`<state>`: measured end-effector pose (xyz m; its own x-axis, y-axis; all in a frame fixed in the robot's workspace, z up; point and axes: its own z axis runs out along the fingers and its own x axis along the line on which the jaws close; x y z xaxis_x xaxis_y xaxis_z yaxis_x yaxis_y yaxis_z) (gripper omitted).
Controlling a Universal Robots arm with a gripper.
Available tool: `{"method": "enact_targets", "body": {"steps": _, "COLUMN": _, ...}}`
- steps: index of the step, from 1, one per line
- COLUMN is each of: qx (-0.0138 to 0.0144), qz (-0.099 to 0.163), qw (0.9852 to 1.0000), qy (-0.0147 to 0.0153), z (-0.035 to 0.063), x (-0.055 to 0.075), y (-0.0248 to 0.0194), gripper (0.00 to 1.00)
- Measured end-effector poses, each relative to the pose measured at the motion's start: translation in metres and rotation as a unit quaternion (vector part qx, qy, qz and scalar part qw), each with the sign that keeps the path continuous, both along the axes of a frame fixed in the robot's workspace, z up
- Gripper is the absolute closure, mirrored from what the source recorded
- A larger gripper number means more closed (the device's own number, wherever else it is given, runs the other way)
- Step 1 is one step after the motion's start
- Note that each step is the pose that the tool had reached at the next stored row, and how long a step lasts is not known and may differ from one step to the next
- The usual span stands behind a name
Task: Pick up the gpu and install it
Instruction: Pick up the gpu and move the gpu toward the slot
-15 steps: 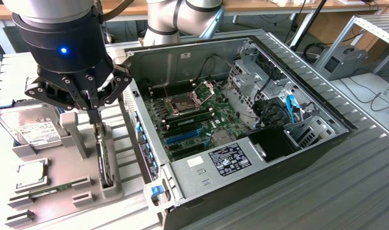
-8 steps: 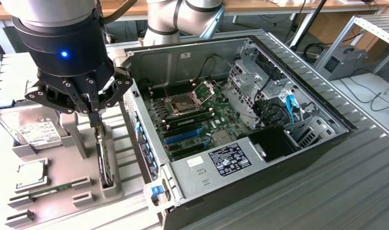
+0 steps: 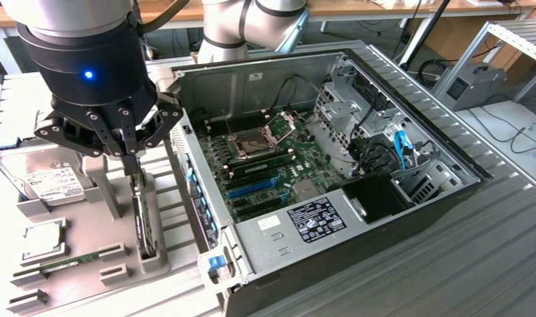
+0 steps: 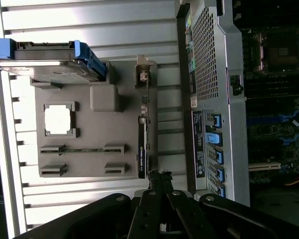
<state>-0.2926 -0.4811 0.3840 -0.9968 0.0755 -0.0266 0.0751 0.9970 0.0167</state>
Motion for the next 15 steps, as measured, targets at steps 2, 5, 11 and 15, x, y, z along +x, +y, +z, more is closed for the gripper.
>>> {"method": "enact_targets", "body": {"steps": 2, "qx": 0.0000, "qz": 0.000, "qw": 1.0000, "qy": 0.0000, "z": 0.0000, "x": 0.0000, "y": 0.0000, "gripper": 0.89}}
{"method": "enact_targets", "body": {"steps": 5, "qx": 0.0000, "qz": 0.000, "qw": 1.0000, "qy": 0.0000, "z": 0.0000, "x": 0.0000, "y": 0.0000, "gripper": 0.89}}
{"method": "enact_targets", "body": {"steps": 11, "qx": 0.0000, "qz": 0.000, "qw": 1.0000, "qy": 0.0000, "z": 0.0000, "x": 0.0000, "y": 0.0000, "gripper": 0.71}}
{"method": "enact_targets", "body": {"steps": 15, "qx": 0.0000, "qz": 0.000, "qw": 1.0000, "qy": 0.0000, "z": 0.0000, "x": 0.0000, "y": 0.0000, "gripper": 0.58}}
